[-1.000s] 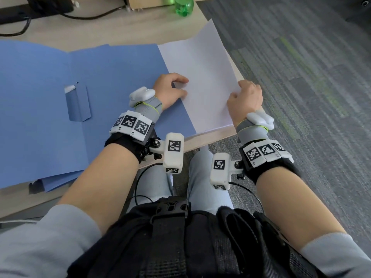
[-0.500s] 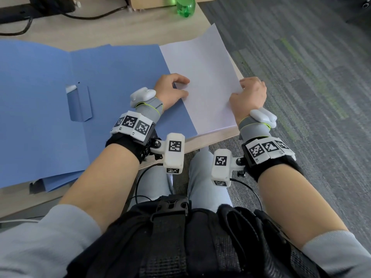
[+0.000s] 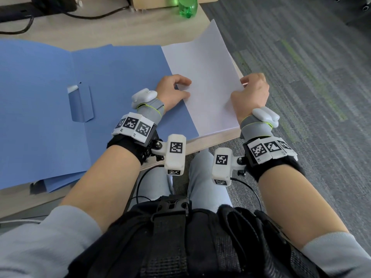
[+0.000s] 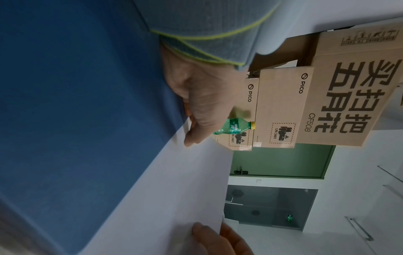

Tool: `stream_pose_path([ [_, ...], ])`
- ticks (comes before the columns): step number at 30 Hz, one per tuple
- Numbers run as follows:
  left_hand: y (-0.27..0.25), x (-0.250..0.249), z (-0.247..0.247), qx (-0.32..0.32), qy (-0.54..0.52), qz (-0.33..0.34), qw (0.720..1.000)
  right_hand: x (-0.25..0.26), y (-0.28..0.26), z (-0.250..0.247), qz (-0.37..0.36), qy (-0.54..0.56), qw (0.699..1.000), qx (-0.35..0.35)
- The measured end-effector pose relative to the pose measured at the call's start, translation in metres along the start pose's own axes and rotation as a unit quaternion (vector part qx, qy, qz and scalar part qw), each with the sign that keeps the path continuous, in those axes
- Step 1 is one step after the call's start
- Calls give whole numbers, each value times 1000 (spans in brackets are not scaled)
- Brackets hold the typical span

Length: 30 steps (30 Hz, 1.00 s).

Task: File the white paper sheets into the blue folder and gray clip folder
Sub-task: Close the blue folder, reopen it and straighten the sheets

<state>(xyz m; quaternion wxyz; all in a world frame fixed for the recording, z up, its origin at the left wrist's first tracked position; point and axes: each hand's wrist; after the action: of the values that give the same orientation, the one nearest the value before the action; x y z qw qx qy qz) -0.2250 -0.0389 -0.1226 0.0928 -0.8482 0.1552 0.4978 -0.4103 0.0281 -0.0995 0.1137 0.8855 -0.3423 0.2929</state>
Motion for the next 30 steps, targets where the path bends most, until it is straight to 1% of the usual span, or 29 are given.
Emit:
stream_pose_path([
  [2, 0, 0, -1, 0, -3, 2, 1000, 4, 0, -2, 9, 30, 999, 8],
  [5, -1, -1, -1, 6, -8, 0, 1000, 10, 2, -6, 57, 14, 996, 64],
  [7, 0, 0, -1, 11, -16, -6, 1000, 12, 3, -8, 60, 22, 993, 95],
  [10, -2, -5, -3, 11, -31, -6, 999, 22, 0, -20, 48, 57, 991, 109],
  [12, -2, -7, -4, -9, -55, -9, 998, 30, -2, -29, 17, 46, 995, 83],
  [14, -4, -9, -6, -31, -76, -24, 996, 39, -7, -41, -19, 16, 999, 40],
  [16, -7, -13, -7, -47, -83, -32, 995, 47, -14, -58, -53, -4, 999, -3],
  [18, -9, -16, -9, -52, -79, -40, 995, 54, -20, -74, -77, 0, 996, -40],
  [22, -17, -30, -13, -45, -92, -41, 994, 61, -30, -95, -109, 52, 987, -104],
  [24, -15, -34, -17, -58, -124, -38, 990, 62, -33, -95, -119, 103, 979, -131],
  [25, -18, -40, -22, -76, -142, -38, 986, 62, -36, -95, -130, 135, 972, -143],
  [26, -20, -48, -28, -94, -160, -35, 982, 61, -37, -93, -140, 170, 964, -148],
  [28, -24, -64, -45, -147, -175, -16, 973, 60, -37, -86, -147, 237, 951, -132],
  [30, -26, -71, -65, -203, -215, 18, 955, 59, -38, -73, -136, 302, 940, -79],
])
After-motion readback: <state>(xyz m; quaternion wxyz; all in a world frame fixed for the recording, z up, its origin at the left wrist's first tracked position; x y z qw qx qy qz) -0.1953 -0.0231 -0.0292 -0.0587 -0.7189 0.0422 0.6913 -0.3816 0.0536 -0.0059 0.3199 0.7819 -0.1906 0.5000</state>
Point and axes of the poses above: each hand's wrist, its own y-axis towards the middle knuckle, its own z-axis out of the palm, x = y × z, and after that the axes turned 8 degrees about z, right-handed
